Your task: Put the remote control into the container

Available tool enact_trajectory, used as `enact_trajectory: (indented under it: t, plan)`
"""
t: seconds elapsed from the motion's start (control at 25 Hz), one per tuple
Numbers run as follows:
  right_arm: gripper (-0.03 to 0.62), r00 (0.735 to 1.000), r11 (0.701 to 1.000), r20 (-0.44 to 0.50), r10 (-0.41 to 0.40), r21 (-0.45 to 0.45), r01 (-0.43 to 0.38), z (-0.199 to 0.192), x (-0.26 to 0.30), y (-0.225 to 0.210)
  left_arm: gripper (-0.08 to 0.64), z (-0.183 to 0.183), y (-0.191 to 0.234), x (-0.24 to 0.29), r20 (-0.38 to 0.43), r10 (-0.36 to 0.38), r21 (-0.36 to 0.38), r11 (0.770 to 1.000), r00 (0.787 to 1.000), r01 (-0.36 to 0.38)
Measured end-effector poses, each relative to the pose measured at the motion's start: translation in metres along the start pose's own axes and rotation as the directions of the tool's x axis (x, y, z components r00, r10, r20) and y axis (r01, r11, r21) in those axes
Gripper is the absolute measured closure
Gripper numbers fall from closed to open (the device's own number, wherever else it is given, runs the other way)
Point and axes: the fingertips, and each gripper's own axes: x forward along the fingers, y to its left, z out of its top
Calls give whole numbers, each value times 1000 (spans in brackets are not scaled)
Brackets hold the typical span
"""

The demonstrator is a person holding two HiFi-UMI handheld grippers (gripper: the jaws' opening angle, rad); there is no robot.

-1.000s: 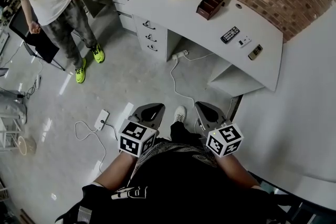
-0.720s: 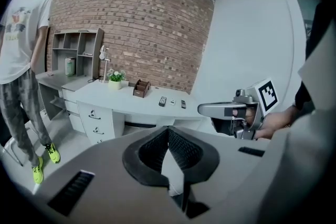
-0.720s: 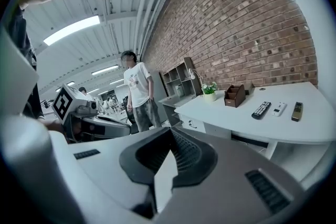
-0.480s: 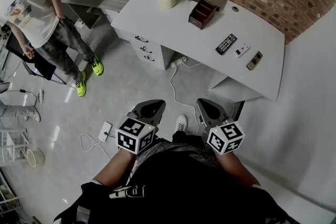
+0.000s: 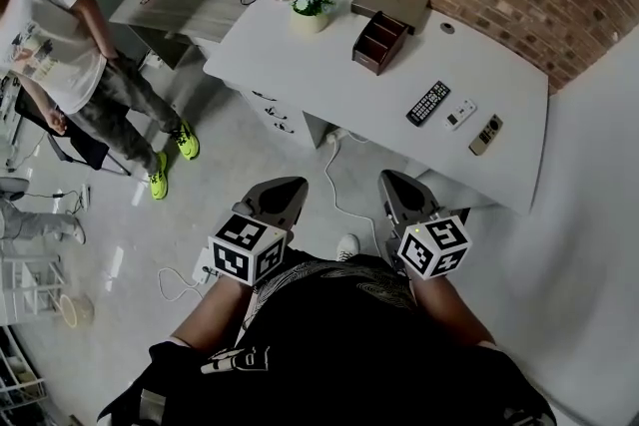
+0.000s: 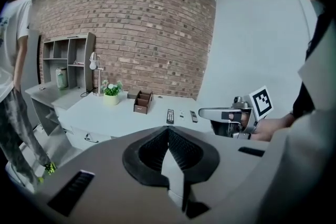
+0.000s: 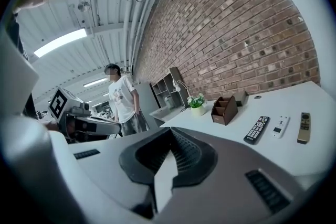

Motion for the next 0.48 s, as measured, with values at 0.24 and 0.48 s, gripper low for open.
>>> enact_trajectory:
  t: [0.24, 0.48]
  plan:
    - [584, 1000, 1000, -2, -1, 17, 1, 1, 9, -17, 554, 4, 12, 17, -23, 13, 9, 1000, 1000, -12]
    - [584, 999, 998, -9, -41, 39, 41, -2, 14, -37, 555, 11, 25, 36, -24, 1, 13, 1000, 1000, 0]
